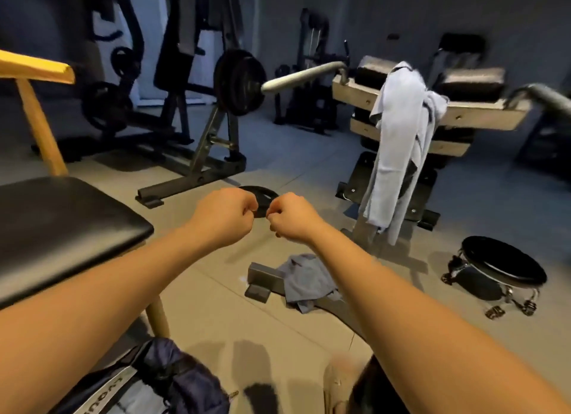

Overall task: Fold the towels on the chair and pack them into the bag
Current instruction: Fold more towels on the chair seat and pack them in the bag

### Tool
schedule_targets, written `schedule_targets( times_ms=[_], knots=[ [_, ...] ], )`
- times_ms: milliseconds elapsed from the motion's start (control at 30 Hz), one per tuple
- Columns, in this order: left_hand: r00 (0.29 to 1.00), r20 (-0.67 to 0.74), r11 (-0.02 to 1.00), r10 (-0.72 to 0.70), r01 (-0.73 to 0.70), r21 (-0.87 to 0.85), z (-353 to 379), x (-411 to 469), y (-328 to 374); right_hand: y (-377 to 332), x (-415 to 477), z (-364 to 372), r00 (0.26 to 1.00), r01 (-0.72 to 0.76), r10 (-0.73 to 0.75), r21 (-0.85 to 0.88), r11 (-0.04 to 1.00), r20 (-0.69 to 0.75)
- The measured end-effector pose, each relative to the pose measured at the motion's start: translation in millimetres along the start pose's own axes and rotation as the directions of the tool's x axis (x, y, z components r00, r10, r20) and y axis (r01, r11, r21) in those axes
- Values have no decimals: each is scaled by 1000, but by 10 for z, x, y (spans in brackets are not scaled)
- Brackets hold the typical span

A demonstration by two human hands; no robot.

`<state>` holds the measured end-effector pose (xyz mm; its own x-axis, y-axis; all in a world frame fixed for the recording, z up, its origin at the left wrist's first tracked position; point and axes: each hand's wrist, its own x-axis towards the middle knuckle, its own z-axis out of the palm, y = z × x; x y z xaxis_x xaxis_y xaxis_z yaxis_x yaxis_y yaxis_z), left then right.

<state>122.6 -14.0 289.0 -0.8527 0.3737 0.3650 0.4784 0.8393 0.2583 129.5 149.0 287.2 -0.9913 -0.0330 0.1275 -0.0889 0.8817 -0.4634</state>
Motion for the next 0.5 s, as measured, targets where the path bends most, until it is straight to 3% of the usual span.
schedule_targets(
  times_ms=[67, 167, 333, 500],
  knots=[
    [996, -20, 988, 90, -87, 128, -58, 273, 275, 192, 87, -423, 996, -12, 8, -42, 999, -86],
    [983, -65, 974, 175, -163, 154, -84, 749, 668, 569, 228, -1052, 977, -38, 20, -82, 996, -214],
    [972, -143, 981, 188, -193, -27, -14, 1602, 1326, 1234, 446, -1988, 885, -116, 86, -39, 992, -457],
    [982, -135, 958, 131, -161, -237, 115, 2382, 1960, 1879, 691, -2752, 815, -241, 180, -39, 970, -551]
  ],
)
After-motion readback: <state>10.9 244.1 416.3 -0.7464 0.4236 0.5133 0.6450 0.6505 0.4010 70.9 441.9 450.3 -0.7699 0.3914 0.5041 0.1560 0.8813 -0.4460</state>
